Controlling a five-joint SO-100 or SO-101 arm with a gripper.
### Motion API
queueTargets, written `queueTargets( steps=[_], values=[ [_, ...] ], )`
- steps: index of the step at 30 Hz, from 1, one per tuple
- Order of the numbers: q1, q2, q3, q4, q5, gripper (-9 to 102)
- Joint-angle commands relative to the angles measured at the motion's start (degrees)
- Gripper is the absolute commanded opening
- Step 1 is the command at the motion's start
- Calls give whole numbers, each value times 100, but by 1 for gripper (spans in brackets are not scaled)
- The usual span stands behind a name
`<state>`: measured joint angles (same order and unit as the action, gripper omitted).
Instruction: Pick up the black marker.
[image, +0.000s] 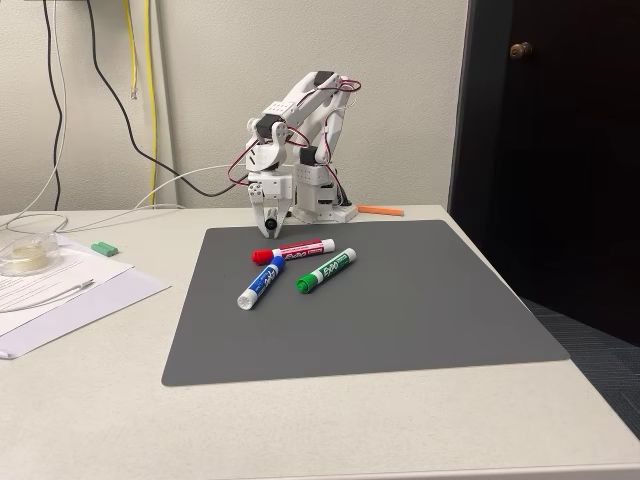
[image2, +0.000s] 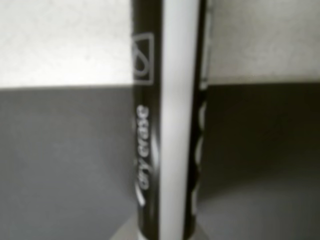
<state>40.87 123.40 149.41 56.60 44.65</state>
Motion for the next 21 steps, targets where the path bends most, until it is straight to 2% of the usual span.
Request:
queueTargets(
  steps=[1,6,10,13,17,21],
  values=[
    [-9,44,-44,-62,-26,4],
    [-26,70,-35,-53,-44,6],
    [-79,237,-9,97,-9,16],
    [-123,255,0,141,26,17],
    [-185,193,18,167,97,24],
    [-202,185,44,176,141,25]
  ],
)
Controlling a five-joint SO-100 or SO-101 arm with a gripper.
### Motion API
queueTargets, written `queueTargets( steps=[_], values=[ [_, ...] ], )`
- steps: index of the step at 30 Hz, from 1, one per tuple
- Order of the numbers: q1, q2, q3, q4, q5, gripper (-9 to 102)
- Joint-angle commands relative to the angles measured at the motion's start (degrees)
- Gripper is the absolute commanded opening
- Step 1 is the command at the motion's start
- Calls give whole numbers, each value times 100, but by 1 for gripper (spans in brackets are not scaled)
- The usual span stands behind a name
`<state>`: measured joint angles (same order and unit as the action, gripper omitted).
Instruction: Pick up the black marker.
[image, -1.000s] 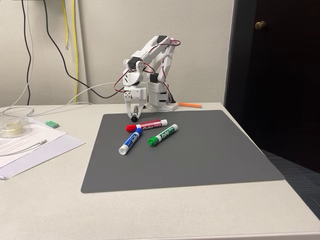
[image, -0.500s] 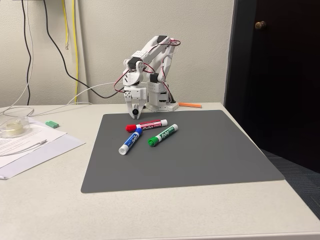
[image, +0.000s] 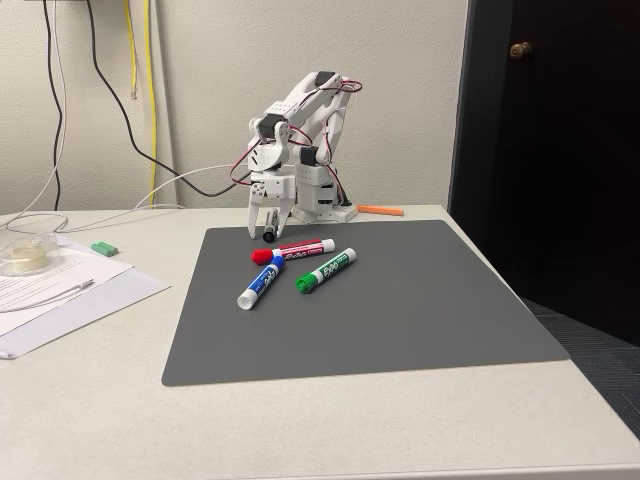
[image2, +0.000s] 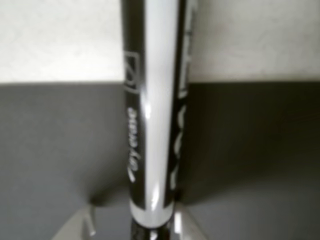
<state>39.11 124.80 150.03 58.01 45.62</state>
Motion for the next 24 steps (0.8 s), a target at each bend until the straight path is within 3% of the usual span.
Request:
queueTargets(
  steps=[1,24],
  values=[
    [-26,44,-9,35,53,25],
    [123,246,9,343,114,24]
  ],
)
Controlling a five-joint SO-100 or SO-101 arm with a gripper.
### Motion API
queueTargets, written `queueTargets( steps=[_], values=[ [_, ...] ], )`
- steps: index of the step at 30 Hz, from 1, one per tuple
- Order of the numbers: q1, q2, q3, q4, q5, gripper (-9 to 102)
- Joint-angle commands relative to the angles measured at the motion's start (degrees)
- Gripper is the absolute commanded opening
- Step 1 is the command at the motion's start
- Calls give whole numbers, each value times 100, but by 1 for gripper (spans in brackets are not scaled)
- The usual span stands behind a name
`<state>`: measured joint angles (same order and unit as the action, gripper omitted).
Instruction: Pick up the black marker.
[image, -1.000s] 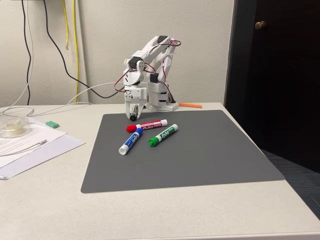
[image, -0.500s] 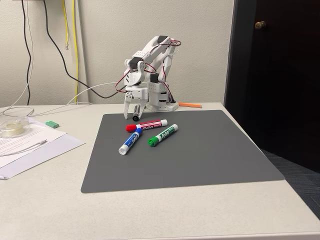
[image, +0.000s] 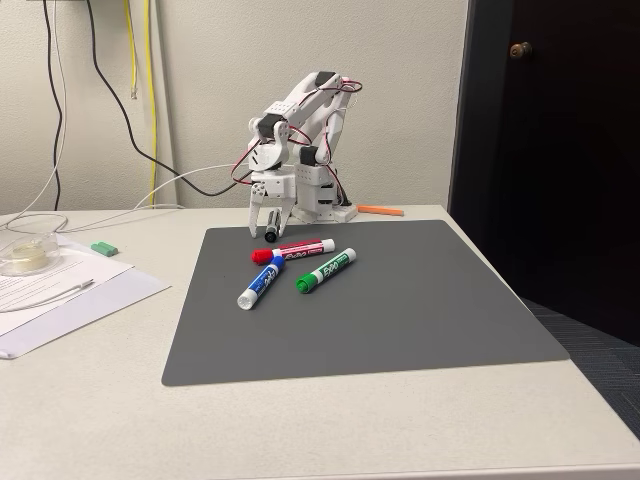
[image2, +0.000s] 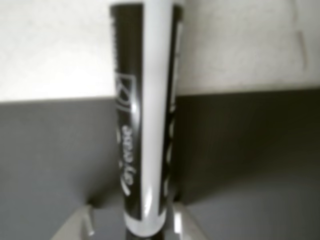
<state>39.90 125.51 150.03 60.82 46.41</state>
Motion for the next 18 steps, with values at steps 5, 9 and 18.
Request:
queueTargets(
  steps=[5,9,18],
  values=[
    [35,501,9,272,70,24],
    [9,554,9,316,123,24],
    [26,554,18,246,105,15]
  ],
)
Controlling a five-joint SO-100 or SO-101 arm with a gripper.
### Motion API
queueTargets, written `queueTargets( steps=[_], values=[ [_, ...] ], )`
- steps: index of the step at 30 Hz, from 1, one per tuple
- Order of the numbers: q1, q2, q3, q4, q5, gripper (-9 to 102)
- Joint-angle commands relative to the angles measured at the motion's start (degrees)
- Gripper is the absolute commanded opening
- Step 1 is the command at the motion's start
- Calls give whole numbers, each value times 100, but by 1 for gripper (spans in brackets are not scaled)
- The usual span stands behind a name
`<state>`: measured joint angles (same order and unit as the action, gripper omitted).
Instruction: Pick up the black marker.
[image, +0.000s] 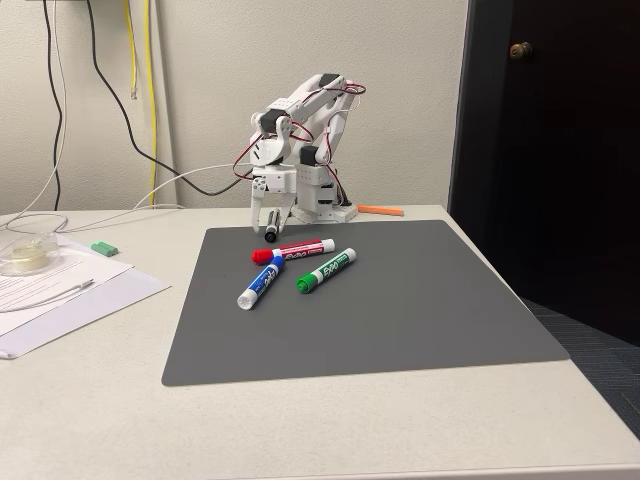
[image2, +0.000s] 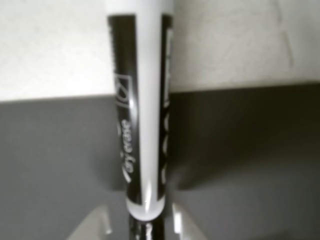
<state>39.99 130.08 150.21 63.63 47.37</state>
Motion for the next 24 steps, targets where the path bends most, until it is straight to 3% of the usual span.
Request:
queueTargets(
  steps=[1,24],
  values=[
    [18,97,9,-53,9,13],
    [9,211,193,-316,-53,4]
  ],
)
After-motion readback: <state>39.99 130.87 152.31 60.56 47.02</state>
